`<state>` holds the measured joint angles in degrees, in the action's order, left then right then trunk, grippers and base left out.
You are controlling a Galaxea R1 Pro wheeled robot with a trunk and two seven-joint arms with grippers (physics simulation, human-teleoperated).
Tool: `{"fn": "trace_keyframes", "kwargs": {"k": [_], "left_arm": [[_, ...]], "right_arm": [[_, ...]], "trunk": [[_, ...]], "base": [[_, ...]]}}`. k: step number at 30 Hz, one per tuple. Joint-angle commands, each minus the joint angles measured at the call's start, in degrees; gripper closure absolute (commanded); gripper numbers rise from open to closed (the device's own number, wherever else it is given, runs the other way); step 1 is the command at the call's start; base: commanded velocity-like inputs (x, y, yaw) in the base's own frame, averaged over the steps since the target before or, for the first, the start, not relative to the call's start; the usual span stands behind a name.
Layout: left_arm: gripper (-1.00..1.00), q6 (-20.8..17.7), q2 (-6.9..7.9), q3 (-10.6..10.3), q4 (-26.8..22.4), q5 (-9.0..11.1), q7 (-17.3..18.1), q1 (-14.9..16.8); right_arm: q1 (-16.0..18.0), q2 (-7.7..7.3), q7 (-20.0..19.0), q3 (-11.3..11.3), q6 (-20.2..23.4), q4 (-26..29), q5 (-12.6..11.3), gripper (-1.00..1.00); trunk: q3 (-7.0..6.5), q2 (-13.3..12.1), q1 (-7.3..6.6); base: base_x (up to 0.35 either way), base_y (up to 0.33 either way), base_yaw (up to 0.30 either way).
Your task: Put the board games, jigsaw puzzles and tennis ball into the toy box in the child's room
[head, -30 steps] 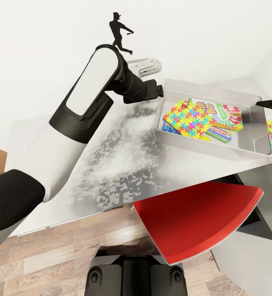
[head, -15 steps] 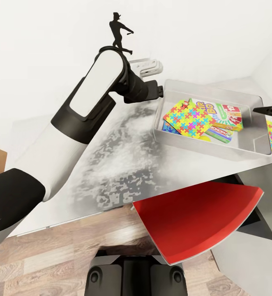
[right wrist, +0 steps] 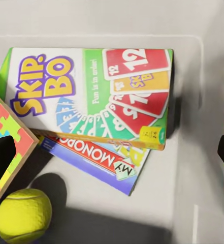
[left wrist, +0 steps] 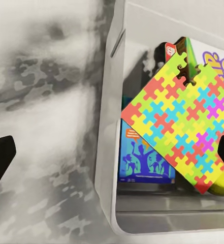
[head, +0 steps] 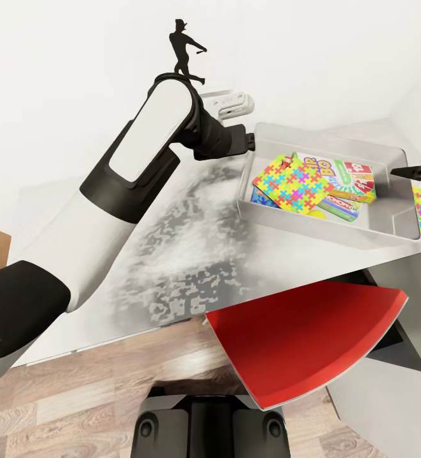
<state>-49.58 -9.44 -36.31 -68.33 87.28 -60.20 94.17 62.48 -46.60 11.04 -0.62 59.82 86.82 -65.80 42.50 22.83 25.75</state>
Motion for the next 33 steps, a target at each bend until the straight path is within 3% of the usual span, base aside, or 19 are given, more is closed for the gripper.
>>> {"fn": "trace_keyframes", "kwargs": {"k": [1, 33], "left_arm": [[-1.0, -0.1, 0.0, 0.0, -0.1, 0.5, -0.5, 0.1], [-1.0, -0.1, 0.26, 0.0, -2.4, 0.5, -0.2, -0.1]], "right_arm": [[0.0, 0.01, 0.6, 0.0, 0.2, 0.0, -0.6, -1.0], [0.1, 0.92, 0.6, 0.2, 0.2, 0.1, -0.9, -1.0]], "trunk": [[0.08, 0.1, 0.03], [0.08, 0.1, 0.03]], "base": [[0.0, 0.0, 0.0], [0.0, 0.0, -0.052]]}}
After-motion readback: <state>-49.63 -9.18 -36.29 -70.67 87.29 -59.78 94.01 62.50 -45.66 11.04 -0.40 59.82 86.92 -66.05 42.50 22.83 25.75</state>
